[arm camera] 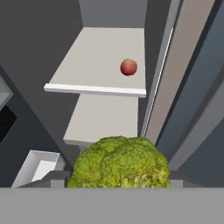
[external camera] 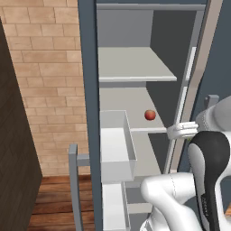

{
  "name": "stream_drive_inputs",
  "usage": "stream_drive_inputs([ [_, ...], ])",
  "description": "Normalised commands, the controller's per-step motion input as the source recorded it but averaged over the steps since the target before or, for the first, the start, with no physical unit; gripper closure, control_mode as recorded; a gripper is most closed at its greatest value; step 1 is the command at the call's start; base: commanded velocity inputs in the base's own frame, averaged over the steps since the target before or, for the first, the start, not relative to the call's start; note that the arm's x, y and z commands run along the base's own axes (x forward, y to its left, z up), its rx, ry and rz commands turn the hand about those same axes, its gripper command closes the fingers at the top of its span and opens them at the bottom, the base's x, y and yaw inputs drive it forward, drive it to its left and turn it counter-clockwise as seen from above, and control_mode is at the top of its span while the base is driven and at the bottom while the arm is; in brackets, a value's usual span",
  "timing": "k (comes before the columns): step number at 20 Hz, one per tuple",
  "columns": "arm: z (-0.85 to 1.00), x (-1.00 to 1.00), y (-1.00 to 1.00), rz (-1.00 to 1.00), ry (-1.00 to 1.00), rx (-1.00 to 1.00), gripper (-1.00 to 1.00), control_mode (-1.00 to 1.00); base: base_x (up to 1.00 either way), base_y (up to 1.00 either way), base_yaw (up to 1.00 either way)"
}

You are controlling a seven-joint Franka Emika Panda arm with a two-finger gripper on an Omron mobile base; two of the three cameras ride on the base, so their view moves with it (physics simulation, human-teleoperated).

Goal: Take the broccoli, fish, and peach from the freezer and place them in the bowl on the counter.

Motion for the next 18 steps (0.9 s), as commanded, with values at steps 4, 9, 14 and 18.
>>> stream_drive_inputs([
  [4,0.00,-0.01,0.01,0.00,0.00,0.00,1.00,-1.00,0.00,0.00,0.00],
  [9,0.00,-0.01,0.00,0.00,0.00,0.00,1.00,1.00,-0.49,-0.23,-0.01],
  [14,0.00,0.00,0.00,0.00,0.00,0.00,1.00,1.00,-1.00,-0.88,-0.11],
  [18,0.00,0.00,0.00,0.00,0.00,0.00,1.00,1.00,-0.58,-1.00,-0.13],
])
